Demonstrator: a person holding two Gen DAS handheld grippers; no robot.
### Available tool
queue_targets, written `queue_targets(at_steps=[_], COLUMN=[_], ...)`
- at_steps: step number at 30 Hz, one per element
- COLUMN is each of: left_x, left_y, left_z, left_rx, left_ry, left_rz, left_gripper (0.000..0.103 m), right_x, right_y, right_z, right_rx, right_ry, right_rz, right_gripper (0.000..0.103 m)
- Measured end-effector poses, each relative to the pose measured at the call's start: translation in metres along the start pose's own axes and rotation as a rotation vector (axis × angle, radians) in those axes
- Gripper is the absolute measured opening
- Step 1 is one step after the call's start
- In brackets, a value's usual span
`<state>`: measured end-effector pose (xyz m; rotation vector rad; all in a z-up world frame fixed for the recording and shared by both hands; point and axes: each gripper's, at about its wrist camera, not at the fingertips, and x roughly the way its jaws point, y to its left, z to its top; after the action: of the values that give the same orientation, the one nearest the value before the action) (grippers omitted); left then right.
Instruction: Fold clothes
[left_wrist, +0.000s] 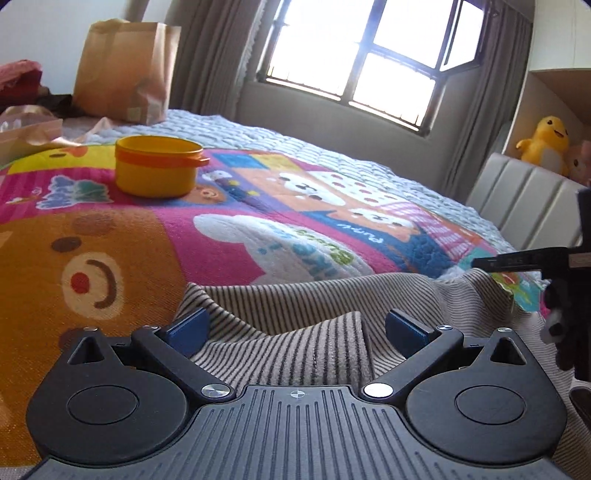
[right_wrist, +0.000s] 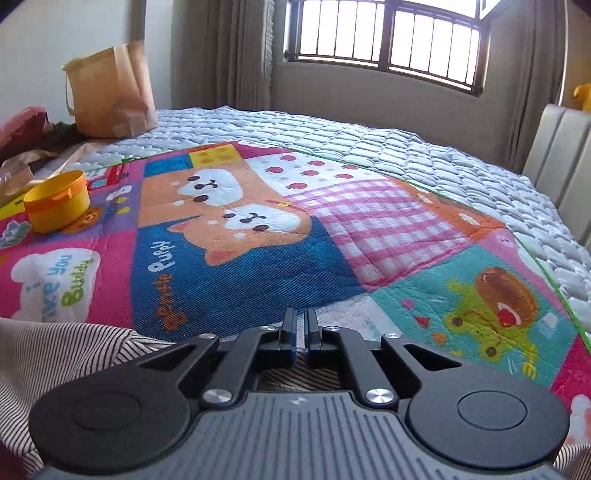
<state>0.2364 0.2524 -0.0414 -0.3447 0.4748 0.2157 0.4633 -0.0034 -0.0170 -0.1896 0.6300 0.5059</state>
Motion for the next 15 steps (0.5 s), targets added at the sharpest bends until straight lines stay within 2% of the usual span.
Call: queue_targets(at_steps=[2, 4, 7, 11, 15], left_x=[0.000, 0.000, 0.002, 0.004, 0.005], left_y=[-0.002, -0.004, -0.005, -0.006, -0.011], left_z=[-0.001, -0.001, -0.001, -0.003, -0.001], left_rx=[0.007, 0.017, 0.017, 0.019, 0.038], left_ry=[-0.001, -0.002, 0.000, 0.002, 0.014], left_rz=[0.007, 0.013, 0.016, 0.024, 0.044], left_gripper=[0.103, 0.103, 0.103, 0.103, 0.103], right_x=[-0.030, -0.073, -0.133, -0.186, -0.202], right_y=[-0.013, -0.026, -0.040, -0.052, -0.048], right_z=[-0.005, -0.014, -0.037, -0.083, -0.128], right_rx=[0.005, -0.034, -0.124, -0.207, -0.223], right_ry=[-0.032, -0.070, -0.085, -0.016, 0.056], right_rz=[-0.001, -0.013, -0.047, -0.056, -0.024], right_gripper=[0.017, 0.036, 0.048, 0.060, 0.061])
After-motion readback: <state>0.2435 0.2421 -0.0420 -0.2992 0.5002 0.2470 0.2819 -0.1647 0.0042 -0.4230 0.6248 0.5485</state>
